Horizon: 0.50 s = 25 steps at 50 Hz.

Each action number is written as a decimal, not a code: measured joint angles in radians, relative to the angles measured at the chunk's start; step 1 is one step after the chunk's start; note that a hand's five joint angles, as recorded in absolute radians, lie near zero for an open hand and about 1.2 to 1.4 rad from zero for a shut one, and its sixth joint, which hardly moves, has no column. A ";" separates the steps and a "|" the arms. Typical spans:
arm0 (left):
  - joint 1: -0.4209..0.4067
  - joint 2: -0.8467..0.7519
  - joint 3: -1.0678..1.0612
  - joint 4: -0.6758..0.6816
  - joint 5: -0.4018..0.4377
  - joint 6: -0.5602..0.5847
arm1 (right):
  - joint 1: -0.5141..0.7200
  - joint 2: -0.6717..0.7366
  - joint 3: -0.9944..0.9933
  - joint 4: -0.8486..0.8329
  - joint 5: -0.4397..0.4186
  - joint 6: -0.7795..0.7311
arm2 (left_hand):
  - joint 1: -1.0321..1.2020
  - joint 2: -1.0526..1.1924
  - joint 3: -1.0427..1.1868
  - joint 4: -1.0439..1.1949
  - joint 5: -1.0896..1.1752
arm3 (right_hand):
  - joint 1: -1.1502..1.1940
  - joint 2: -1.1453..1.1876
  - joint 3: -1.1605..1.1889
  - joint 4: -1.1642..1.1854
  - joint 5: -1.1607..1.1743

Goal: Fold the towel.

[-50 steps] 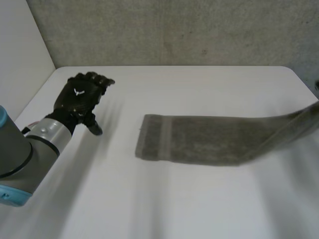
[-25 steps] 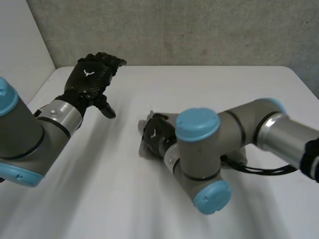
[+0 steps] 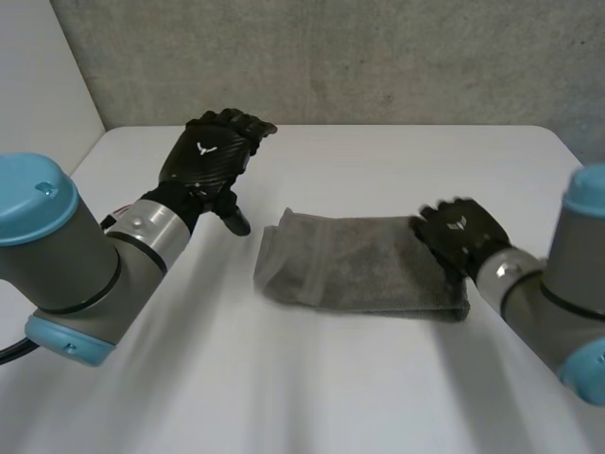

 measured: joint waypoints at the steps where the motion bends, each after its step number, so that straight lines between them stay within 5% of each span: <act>1: -0.004 -0.002 0.001 0.000 0.000 0.000 | -0.019 -0.001 0.037 -0.024 -0.003 -0.013 | 0.000 0.000 0.000 0.000 0.000 | 0.015 0.011 0.010 0.009 0.010; 6: -0.018 -0.008 0.002 0.001 0.000 0.001 | -0.066 0.006 0.138 -0.108 -0.009 -0.048 | 0.000 0.000 0.000 0.000 0.000 | 0.092 0.075 0.075 0.071 0.096; 13: -0.029 -0.013 0.001 0.000 0.000 0.001 | -0.079 0.029 0.162 -0.156 -0.011 -0.058 | 0.000 0.000 0.000 0.000 0.000 | 0.867 0.880 0.863 0.851 0.869; 17: -0.030 -0.012 -0.002 -0.001 0.000 0.000 | -0.075 0.030 0.142 -0.159 -0.011 -0.053 | 0.000 0.000 0.000 0.000 0.000 | 1.033 1.071 1.060 1.058 1.074; 25: -0.031 -0.004 -0.009 -0.003 -0.004 -0.001 | -0.050 0.016 0.060 -0.144 -0.001 -0.042 | 0.000 0.000 0.000 0.000 0.000 | 1.074 1.047 1.052 1.050 1.064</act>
